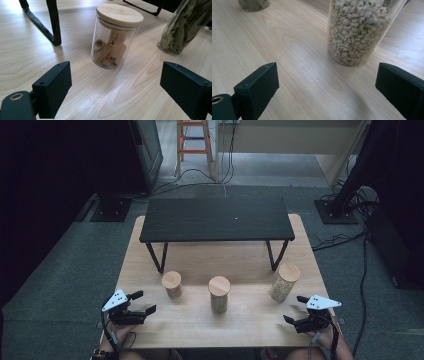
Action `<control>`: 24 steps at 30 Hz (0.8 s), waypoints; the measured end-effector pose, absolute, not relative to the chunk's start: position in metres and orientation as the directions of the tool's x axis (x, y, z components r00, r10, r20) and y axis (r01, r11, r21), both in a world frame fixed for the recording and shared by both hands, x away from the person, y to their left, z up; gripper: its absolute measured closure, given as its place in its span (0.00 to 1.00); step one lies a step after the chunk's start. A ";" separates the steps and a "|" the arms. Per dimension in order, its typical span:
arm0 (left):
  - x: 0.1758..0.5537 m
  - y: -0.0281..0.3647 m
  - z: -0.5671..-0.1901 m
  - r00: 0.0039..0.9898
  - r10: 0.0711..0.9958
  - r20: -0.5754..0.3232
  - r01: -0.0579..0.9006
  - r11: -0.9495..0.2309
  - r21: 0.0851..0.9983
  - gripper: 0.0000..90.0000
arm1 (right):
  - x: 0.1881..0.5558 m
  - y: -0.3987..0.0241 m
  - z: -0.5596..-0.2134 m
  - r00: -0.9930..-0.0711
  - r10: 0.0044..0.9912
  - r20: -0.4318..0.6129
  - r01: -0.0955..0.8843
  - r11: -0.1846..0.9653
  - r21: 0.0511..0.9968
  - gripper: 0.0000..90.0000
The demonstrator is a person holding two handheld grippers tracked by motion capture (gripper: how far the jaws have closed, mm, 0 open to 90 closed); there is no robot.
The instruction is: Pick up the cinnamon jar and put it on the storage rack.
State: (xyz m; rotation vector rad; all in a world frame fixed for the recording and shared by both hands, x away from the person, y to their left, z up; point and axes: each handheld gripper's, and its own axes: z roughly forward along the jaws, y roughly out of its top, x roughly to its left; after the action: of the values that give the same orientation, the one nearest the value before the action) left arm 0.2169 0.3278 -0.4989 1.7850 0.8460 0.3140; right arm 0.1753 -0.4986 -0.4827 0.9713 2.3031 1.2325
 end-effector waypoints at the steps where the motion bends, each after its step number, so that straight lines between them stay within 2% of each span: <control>1: 0.217 0.328 -0.499 0.712 0.677 -0.186 0.392 -0.163 0.906 0.11 | 0.175 -0.499 -0.483 -0.702 0.712 0.012 0.404 0.385 0.830 0.05; 16: 0.221 0.326 -0.496 0.716 0.673 -0.186 0.405 -0.184 0.895 0.11 | 0.174 -0.501 -0.484 -0.703 0.711 0.016 0.400 0.376 0.836 0.05; 24: 0.218 0.327 -0.498 0.724 0.668 -0.170 0.383 -0.184 0.905 0.11 | 0.174 -0.503 -0.485 -0.698 0.716 0.025 0.400 0.361 0.843 0.05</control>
State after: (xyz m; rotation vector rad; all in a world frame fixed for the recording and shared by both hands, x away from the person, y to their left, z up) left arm 0.2185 0.3274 -0.4975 1.8047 0.8253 0.3165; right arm 0.1738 -0.5033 -0.4850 0.9797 2.2811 1.2651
